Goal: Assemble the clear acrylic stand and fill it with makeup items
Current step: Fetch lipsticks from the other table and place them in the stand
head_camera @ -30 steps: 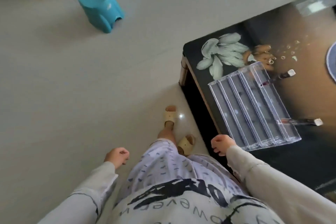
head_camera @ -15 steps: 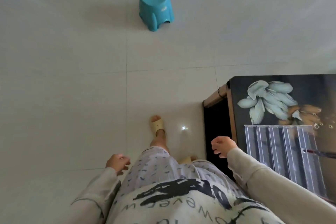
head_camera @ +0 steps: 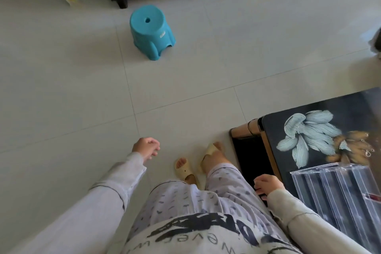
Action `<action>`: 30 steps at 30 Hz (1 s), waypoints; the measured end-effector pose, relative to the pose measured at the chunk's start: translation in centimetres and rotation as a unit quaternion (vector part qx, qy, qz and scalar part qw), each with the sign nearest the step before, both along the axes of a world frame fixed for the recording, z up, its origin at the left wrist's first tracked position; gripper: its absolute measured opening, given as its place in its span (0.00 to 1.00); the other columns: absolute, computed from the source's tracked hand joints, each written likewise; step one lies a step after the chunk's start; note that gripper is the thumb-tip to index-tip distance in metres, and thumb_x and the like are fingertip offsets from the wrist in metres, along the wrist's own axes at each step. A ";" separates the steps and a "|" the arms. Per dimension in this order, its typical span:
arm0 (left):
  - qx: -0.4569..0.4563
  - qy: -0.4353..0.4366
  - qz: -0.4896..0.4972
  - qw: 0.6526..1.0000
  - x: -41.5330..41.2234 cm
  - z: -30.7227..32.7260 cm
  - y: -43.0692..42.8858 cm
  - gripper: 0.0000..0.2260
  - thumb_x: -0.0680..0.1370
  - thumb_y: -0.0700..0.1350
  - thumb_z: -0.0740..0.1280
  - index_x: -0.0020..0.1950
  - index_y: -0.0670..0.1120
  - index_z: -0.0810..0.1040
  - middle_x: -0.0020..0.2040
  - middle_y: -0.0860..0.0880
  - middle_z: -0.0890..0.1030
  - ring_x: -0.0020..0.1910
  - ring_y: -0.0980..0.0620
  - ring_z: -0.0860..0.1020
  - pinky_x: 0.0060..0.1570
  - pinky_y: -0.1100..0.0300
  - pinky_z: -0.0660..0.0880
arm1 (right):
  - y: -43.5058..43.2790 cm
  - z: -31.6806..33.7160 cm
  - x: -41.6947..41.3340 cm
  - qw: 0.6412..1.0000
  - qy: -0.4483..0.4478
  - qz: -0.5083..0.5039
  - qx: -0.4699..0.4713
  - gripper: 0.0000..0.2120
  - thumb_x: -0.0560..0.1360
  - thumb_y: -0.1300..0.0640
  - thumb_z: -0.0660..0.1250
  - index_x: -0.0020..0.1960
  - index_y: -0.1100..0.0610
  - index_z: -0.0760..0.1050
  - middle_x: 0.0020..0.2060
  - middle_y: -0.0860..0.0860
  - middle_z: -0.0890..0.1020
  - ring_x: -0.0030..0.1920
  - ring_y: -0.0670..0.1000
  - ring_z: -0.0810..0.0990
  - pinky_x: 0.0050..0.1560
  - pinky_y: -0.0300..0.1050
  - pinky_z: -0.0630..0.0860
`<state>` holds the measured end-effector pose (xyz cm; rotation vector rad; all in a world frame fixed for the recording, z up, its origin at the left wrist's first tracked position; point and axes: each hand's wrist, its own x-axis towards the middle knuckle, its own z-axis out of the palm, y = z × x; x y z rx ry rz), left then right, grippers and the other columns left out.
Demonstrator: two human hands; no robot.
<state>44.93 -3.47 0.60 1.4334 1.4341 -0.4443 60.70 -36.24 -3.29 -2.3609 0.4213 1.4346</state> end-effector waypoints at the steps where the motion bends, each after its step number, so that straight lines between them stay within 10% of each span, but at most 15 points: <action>1: -0.001 0.001 -0.008 1.000 1.1 0.0 0.6 0.14 0.77 0.37 0.60 0.33 0.48 0.71 0.33 0.51 0.75 0.18 0.63 0.74 0.18 0.73 0.64 | 0.8 0.1 0.9 1.000 0.002 0.000 0.001 0.13 0.73 0.66 0.61 0.32 0.54 0.73 0.32 0.55 0.78 0.30 0.52 0.74 0.32 0.40 0.70; 20: -0.015 0.092 -0.088 0.992 20.3 -2.3 9.0 0.11 0.75 0.38 0.63 0.33 0.46 0.74 0.41 0.42 0.80 0.37 0.46 0.76 0.37 0.61 0.70 | 15.9 2.2 28.6 0.997 -0.033 0.009 0.076 0.12 0.76 0.63 0.59 0.56 0.63 0.76 0.43 0.58 0.79 0.35 0.50 0.78 0.30 0.36 0.73; 30: 0.004 0.095 -0.254 0.963 39.8 -2.5 17.6 0.14 0.76 0.36 0.59 0.32 0.45 0.73 0.31 0.48 0.75 0.27 0.51 0.71 0.28 0.64 0.63 | 16.1 1.0 34.4 0.985 -0.019 -0.162 0.054 0.06 0.75 0.63 0.59 0.46 0.58 0.75 0.40 0.55 0.78 0.38 0.52 0.77 0.29 0.37 0.71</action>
